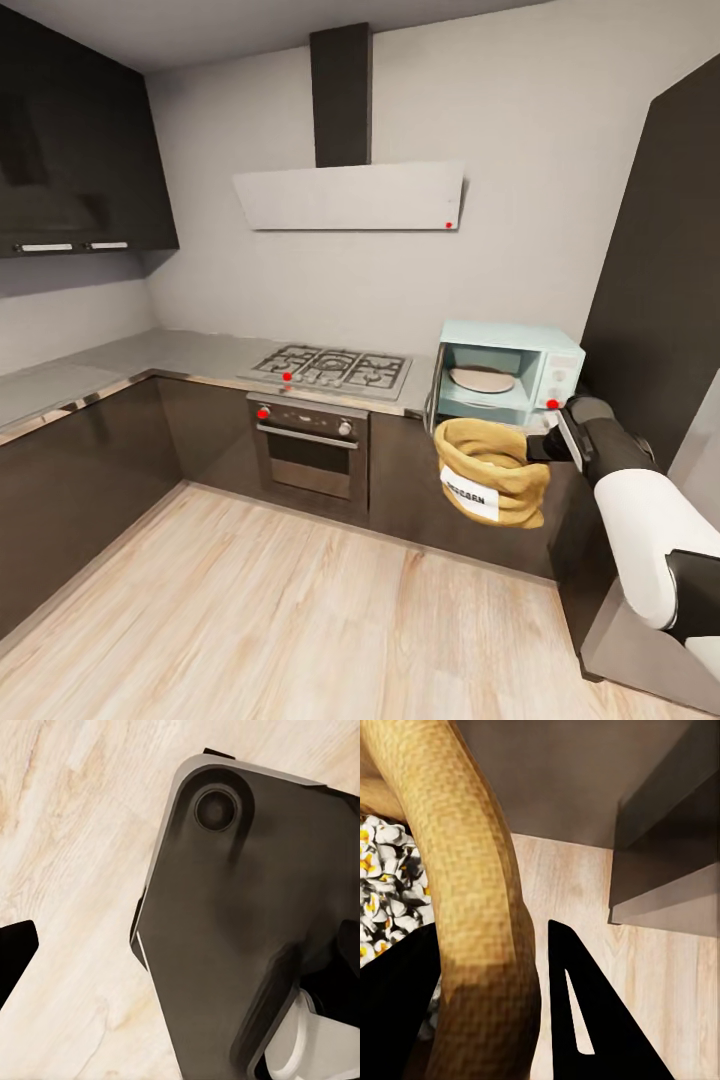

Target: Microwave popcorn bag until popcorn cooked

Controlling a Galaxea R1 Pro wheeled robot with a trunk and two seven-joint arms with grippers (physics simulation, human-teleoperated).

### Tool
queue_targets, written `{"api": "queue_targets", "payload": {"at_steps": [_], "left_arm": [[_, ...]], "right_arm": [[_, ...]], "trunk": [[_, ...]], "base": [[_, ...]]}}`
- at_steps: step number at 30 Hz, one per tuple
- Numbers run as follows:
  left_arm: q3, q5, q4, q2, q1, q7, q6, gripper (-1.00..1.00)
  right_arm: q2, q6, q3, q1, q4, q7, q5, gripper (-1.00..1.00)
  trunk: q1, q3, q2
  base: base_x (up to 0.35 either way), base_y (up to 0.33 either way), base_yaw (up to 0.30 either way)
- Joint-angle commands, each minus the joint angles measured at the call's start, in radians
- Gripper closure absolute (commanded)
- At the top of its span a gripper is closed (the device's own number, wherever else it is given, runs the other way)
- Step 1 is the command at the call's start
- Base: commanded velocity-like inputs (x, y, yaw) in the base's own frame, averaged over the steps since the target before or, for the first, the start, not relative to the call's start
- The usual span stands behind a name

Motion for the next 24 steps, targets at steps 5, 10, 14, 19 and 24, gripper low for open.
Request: {"api": "queue_targets", "payload": {"at_steps": [5, 10, 14, 19, 24], "left_arm": [[0.000, 0.004, -0.002, -0.001, 0.000, 0.006, -0.001, -1.00], [0.000, 0.003, -0.002, -0.001, 0.000, 0.006, -0.001, -1.00], [0.000, 0.003, -0.002, -0.001, 0.000, 0.006, -0.001, -1.00], [0.000, 0.003, -0.002, -0.001, 0.000, 0.006, -0.001, -1.00], [0.001, 0.003, -0.002, -0.002, 0.000, 0.007, -0.001, -1.00]], "right_arm": [[-0.001, 0.003, -0.005, -0.001, -0.002, 0.009, 0.008, 1.00], [-0.003, 0.003, -0.006, -0.001, -0.003, 0.009, 0.008, 1.00], [-0.006, 0.003, -0.007, -0.001, -0.003, 0.008, 0.008, 1.00], [-0.066, 0.003, -0.025, -0.001, -0.003, 0.010, 0.007, 1.00], [-0.081, 0.003, -0.027, -0.001, -0.004, 0.011, 0.007, 1.00]], "trunk": [[0.000, -0.001, -0.001], [0.000, -0.001, -0.001], [0.000, -0.001, -0.001], [0.000, -0.001, -0.001], [0.000, -0.001, -0.001]], "base": [[0.090, 0.000, 0.000], [0.305, 0.000, 0.000], [0.318, 0.000, 0.000], [0.303, 0.000, 0.000], [0.049, 0.000, 0.000]]}}
